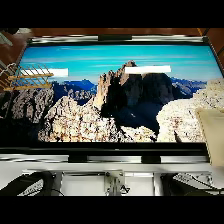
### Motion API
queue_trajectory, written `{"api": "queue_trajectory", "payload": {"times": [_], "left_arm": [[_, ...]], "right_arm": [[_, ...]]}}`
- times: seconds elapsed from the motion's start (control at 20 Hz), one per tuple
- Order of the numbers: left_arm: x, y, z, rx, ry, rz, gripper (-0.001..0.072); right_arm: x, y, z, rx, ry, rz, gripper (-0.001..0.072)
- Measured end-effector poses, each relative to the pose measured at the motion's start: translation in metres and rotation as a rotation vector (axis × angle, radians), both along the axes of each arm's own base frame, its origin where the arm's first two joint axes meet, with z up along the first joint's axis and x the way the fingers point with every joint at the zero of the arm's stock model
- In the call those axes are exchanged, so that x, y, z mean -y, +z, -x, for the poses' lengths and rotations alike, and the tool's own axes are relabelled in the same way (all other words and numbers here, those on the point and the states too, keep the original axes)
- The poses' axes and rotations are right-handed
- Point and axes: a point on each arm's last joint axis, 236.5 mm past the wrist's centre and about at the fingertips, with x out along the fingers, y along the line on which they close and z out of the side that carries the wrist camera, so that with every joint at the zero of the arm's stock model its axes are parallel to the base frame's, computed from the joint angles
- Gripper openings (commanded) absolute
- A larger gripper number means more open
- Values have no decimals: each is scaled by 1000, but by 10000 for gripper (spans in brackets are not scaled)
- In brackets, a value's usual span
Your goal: Fold the shirts.
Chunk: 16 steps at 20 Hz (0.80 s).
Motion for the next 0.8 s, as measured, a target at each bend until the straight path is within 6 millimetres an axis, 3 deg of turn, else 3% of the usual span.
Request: {"api": "queue_trajectory", "payload": {"times": [0.25,0.55,0.8], "left_arm": [[0,0,0,-2,0,3,609],[0,0,0,-2,1,4,610],[0,0,0,-2,1,4,610]], "right_arm": [[-2,1,-6,32,32,-4,72],[-7,-40,-25,8,47,-181,72],[-21,-48,-27,-40,41,-233,72]]}}
